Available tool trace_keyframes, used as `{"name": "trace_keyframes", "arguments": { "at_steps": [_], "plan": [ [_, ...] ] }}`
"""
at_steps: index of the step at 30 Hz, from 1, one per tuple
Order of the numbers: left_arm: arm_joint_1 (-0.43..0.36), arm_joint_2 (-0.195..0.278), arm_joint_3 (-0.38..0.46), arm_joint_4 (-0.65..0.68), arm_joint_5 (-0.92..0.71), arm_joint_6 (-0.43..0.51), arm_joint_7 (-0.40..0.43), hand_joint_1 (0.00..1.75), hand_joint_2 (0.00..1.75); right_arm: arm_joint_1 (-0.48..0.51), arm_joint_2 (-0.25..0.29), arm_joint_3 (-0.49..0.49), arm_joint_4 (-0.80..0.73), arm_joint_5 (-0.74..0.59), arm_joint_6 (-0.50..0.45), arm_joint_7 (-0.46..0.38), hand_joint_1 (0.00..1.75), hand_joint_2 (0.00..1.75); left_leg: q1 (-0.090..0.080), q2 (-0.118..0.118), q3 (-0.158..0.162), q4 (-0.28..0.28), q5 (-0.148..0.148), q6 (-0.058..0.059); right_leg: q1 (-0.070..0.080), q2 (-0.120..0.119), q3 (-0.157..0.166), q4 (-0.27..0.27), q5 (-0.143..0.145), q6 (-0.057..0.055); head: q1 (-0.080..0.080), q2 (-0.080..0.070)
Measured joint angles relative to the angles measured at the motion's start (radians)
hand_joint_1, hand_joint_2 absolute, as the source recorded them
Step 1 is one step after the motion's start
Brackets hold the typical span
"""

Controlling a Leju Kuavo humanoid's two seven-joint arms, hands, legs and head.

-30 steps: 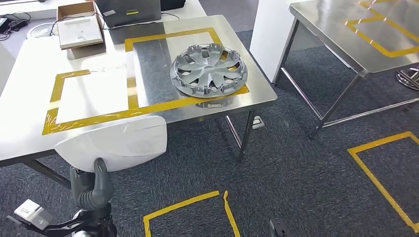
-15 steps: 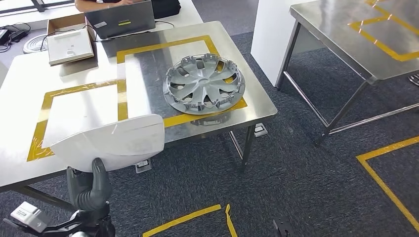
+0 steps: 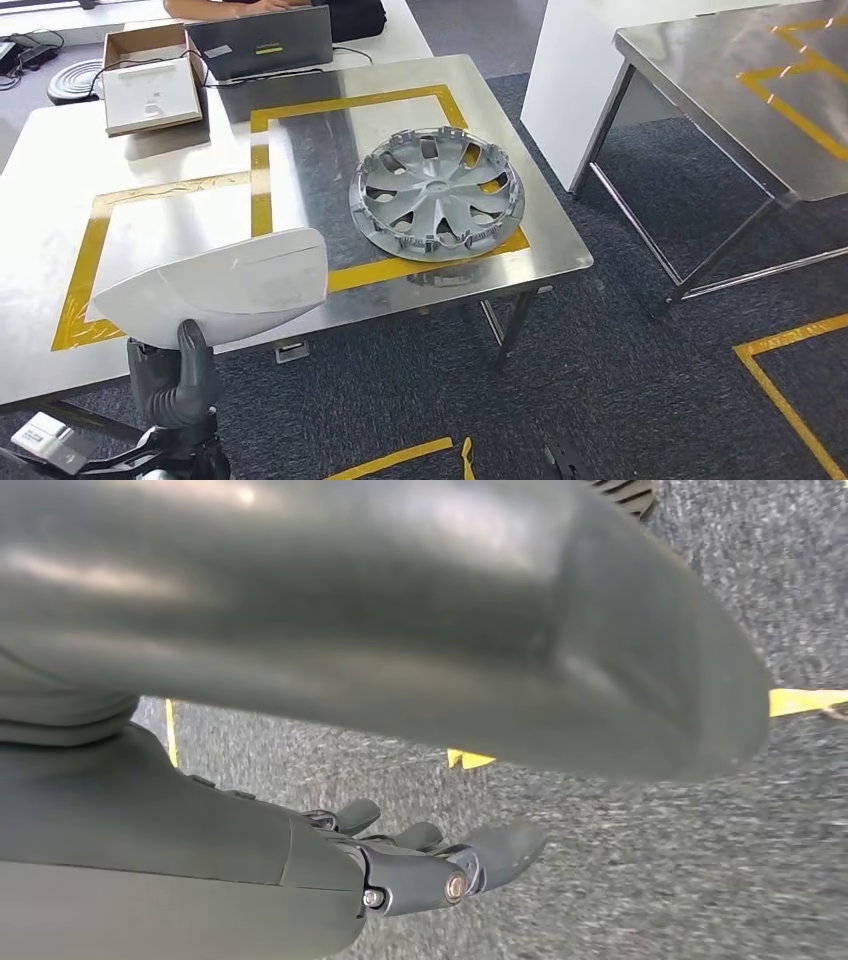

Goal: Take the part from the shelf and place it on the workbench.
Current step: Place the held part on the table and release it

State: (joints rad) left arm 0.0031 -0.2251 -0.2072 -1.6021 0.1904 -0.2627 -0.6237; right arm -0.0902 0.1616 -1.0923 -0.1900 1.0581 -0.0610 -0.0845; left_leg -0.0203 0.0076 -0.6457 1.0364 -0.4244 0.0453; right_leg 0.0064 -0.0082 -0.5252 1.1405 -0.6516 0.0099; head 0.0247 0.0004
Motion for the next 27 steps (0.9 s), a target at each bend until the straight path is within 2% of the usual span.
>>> {"name": "trace_keyframes", "arguments": {
  "at_steps": [2,3,4,5,6,7,8,9,11,13,14,16,20,21,27],
  "plan": [
    [0.004,-0.001,0.000,0.000,-0.038,0.030,-0.011,1.75,1.75,0.002,-0.001,0.000,0.000,-0.002,-0.001,0.001,0.00,0.00,0.001,-0.003,0.010,-0.002,-0.011,0.002,-0.008,0.001,-0.092,0.130,-0.033,0.010,0.002,0.000],
    [0.007,-0.001,0.000,0.000,-0.061,0.048,-0.016,1.75,1.75,0.004,-0.001,0.000,0.000,-0.004,-0.002,0.002,0.00,0.00,0.002,-0.006,0.016,-0.002,-0.017,0.001,-0.011,0.001,-0.127,0.168,-0.028,0.014,0.002,0.000],
    [0.009,-0.001,0.000,0.001,-0.089,0.070,-0.019,1.75,1.75,0.005,-0.002,0.000,0.000,-0.006,-0.004,0.003,0.00,0.00,0.004,-0.009,0.024,-0.002,-0.024,-0.001,-0.014,0.001,-0.144,0.166,-0.001,0.017,0.002,0.000],
    [0.011,-0.001,0.001,0.001,-0.117,0.093,-0.022,1.75,1.75,0.006,-0.002,0.000,0.000,-0.008,-0.006,0.004,0.00,0.00,0.006,-0.011,0.033,-0.002,-0.030,-0.004,-0.017,0.001,-0.142,0.126,0.043,0.019,0.002,0.000],
    [0.011,-0.001,0.001,0.000,-0.148,0.117,-0.023,1.75,1.75,0.007,-0.002,0.000,0.000,-0.009,-0.008,0.005,0.00,0.00,0.008,-0.013,0.044,-0.001,-0.038,-0.008,-0.019,0.001,-0.125,0.061,0.096,0.022,0.002,0.000],
    [0.011,0.000,0.001,0.000,-0.186,0.147,-0.025,1.75,1.75,0.006,-0.001,0.000,0.000,-0.010,-0.009,0.007,0.00,0.00,0.008,-0.014,0.052,0.000,-0.045,-0.013,-0.020,0.001,-0.104,-0.004,0.136,0.024,0.003,0.000],
    [0.010,0.001,0.002,0.000,-0.227,0.177,-0.025,1.75,1.75,0.006,-0.001,0.000,0.001,-0.010,-0.010,0.008,0.00,0.00,0.008,-0.015,0.056,0.002,-0.051,-0.019,-0.020,0.002,-0.085,-0.055,0.159,0.021,0.002,0.000],
    [0.010,0.004,0.002,-0.002,-0.273,0.209,-0.026,1.75,1.75,0.005,0.000,0.000,0.001,-0.010,-0.010,0.010,0.00,0.00,0.006,-0.016,0.058,0.005,-0.056,-0.023,-0.020,0.003,-0.073,-0.085,0.168,0.016,0.002,0.000],
    [0.009,0.015,0.004,-0.007,-0.374,0.275,-0.029,1.75,1.75,0.005,0.002,0.000,0.001,-0.008,-0.009,0.011,0.00,0.00,0.002,-0.016,0.058,0.005,-0.059,-0.015,-0.018,0.005,-0.066,-0.101,0.164,0.005,0.002,0.000],
    [0.007,0.031,0.010,-0.013,-0.480,0.341,-0.030,1.75,1.75,0.007,0.002,0.000,0.001,-0.005,-0.005,0.008,0.00,0.00,0.001,-0.015,0.063,0.000,-0.059,-0.003,-0.016,0.006,-0.064,-0.102,0.164,0.000,0.001,0.000],
    [0.004,0.039,0.014,-0.015,-0.531,0.370,-0.029,1.75,1.75,0.007,0.002,0.000,0.001,-0.004,-0.001,0.005,0.00,0.00,0.001,-0.014,0.065,-0.002,-0.059,-0.004,-0.016,0.007,-0.064,-0.102,0.163,-0.002,0.001,0.000],
    [-0.006,0.057,0.023,-0.017,-0.630,0.423,-0.022,1.75,1.75,0.008,0.002,0.000,0.001,0.000,0.006,-0.001,0.00,0.00,0.001,-0.014,0.069,-0.006,-0.058,-0.008,-0.015,0.007,-0.062,-0.102,0.161,-0.007,0.001,0.000],
    [-0.033,0.098,0.037,-0.011,-0.810,0.504,0.015,1.75,1.75,0.007,0.003,0.000,0.001,0.002,0.011,-0.006,0.00,0.00,0.004,-0.014,0.075,-0.015,-0.056,-0.036,-0.014,0.007,-0.060,-0.102,0.158,-0.013,0.001,0.000],
    [-0.040,0.108,0.042,-0.005,-0.855,0.526,0.029,1.75,1.75,0.008,0.003,0.000,0.001,0.003,0.013,-0.006,0.00,0.00,0.004,-0.014,0.076,-0.016,-0.056,-0.039,-0.014,0.007,-0.060,-0.101,0.158,-0.014,0.001,0.000],
    [-0.126,0.190,0.070,0.123,-1.197,0.700,0.151,1.75,1.75,0.007,0.003,0.000,0.001,0.017,0.025,0.002,0.00,0.00,0.007,-0.014,0.076,-0.017,-0.055,-0.046,-0.013,0.007,-0.059,-0.101,0.158,-0.015,0.002,0.000]
  ]
}}
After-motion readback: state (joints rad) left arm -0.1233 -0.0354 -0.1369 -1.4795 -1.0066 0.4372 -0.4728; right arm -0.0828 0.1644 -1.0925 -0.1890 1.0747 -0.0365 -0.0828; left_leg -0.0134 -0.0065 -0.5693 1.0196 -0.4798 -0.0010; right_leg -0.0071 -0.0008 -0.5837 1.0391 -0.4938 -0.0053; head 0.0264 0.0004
